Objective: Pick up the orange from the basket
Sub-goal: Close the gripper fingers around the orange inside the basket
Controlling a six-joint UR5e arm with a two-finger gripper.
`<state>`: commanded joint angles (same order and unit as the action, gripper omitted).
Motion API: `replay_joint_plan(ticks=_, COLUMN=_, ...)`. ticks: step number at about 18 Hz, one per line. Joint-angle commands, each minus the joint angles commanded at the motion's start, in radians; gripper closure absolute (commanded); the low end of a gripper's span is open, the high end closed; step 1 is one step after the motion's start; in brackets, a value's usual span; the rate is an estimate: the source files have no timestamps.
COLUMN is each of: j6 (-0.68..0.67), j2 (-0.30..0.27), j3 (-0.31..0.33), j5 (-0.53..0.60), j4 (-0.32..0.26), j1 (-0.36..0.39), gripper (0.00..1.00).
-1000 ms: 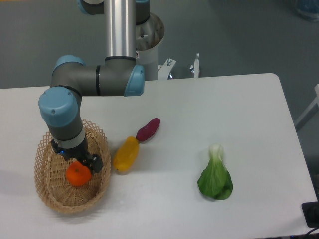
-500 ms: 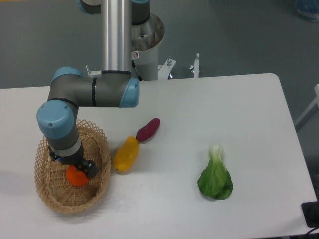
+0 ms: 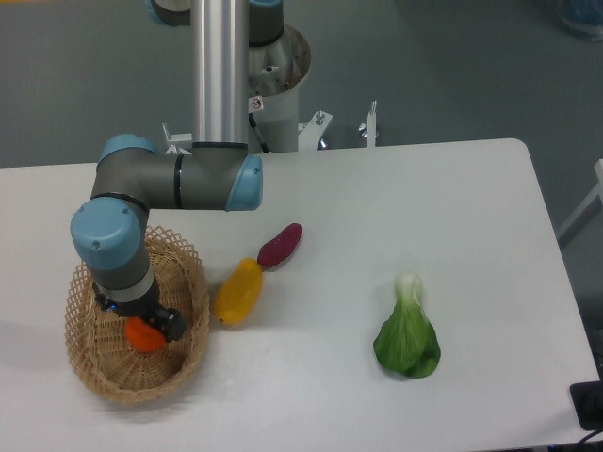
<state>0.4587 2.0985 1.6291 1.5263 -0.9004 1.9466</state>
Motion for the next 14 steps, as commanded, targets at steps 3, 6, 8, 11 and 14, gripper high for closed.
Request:
replay_joint_plan(ticks=3, j6=-0.003, j2=-0.002, j3=0.003, j5=0.0, j4=0.003, j1=0.0, gripper=0.22)
replay_joint_plan(ticks=6, j6=-0.002, j2=-0.002, j3=0.005, j5=0.0, j4=0.003, j1=0.002, gripper=0.28)
replay_joint_plan(ticks=8, j6=0.0, j2=0.0, j3=0.005, j5=0.0, j4=0.003, j1=0.0, gripper=0.3)
replay_joint_plan(ticks=11, j6=0.002, j2=-0.002, j3=0.005, j5=0.0, j4=0.003, j1=0.002, gripper=0.36)
replay_joint_plan(ticks=14, j6=0.005, j2=-0.005, j3=0.0, j5=0.0, j4=0.003, j1=0.002, gripper=0.39)
